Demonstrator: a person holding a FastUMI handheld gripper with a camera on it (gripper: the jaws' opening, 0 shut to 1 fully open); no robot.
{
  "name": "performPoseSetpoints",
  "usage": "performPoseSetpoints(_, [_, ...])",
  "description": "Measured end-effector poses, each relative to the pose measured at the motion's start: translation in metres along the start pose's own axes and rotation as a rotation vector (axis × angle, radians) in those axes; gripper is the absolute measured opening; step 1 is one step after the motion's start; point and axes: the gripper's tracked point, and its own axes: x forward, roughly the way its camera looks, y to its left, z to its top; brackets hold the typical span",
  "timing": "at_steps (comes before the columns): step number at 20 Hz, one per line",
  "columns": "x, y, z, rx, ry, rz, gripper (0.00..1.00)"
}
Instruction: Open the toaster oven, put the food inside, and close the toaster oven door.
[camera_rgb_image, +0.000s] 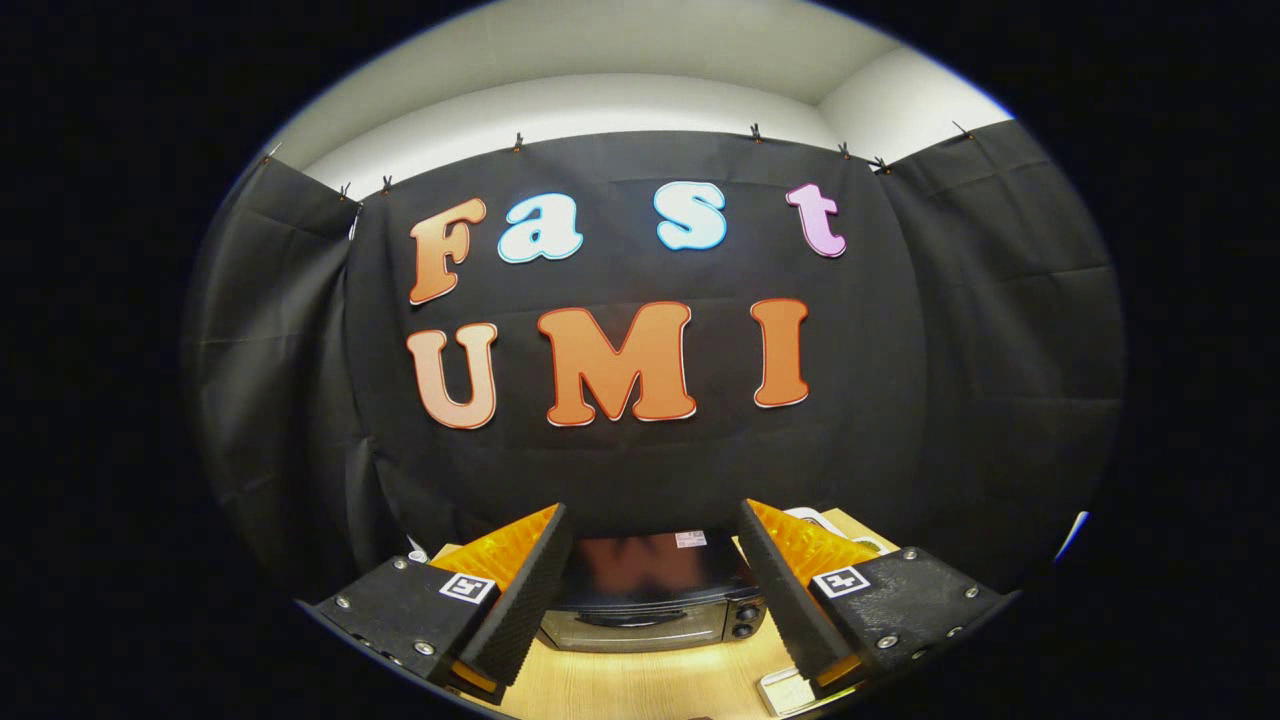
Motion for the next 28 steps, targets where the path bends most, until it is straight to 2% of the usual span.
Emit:
performPoseSetpoints(6, [0.027,0.005,-0.026,-0.025,0.035,-0.002,1.00])
performPoseSetpoints(13, [0.066,0.019,-0.096,-0.006,0.170,0.032,1.00])
performPoseSetpoints(21, [0.113,0.021,-0.191,-0.122,0.315,0.015,1.00])
performPoseSetpoints(28, [0.135,0.020,-0.232,-0.125,0.374,-0.011,1.00])
